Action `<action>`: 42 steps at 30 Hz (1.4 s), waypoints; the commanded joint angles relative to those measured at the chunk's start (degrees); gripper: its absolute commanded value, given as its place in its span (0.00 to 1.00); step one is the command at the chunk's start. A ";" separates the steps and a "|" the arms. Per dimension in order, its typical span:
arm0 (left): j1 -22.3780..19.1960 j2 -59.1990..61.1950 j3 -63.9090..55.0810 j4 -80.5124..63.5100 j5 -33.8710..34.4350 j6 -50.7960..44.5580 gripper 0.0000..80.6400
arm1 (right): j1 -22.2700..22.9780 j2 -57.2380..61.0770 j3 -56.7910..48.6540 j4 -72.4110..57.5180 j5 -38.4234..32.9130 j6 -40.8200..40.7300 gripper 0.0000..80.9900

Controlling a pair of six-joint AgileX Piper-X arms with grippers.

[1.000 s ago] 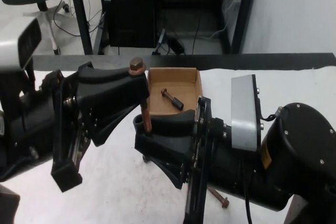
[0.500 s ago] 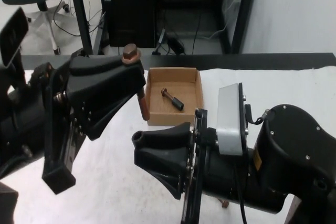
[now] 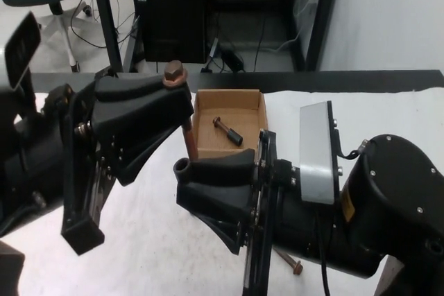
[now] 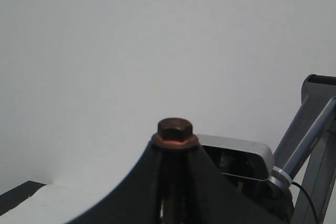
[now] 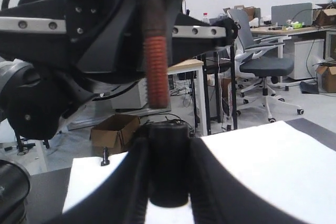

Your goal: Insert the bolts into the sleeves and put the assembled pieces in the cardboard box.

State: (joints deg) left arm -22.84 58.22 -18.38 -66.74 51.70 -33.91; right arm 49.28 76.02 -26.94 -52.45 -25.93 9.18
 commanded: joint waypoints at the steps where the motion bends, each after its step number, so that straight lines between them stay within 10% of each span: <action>1: 0.17 0.16 -0.43 -0.24 -0.43 0.50 0.00 | -0.20 -0.47 -0.37 -1.96 -0.82 -0.12 0.01; 42: 3.87 0.16 -0.43 0.27 4.52 -1.19 0.00 | -0.83 -0.47 0.04 -1.90 -0.56 -0.12 0.01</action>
State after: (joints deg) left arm -19.03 58.22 -18.38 -66.33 55.39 -34.67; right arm 48.69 76.02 -26.73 -53.17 -26.76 9.18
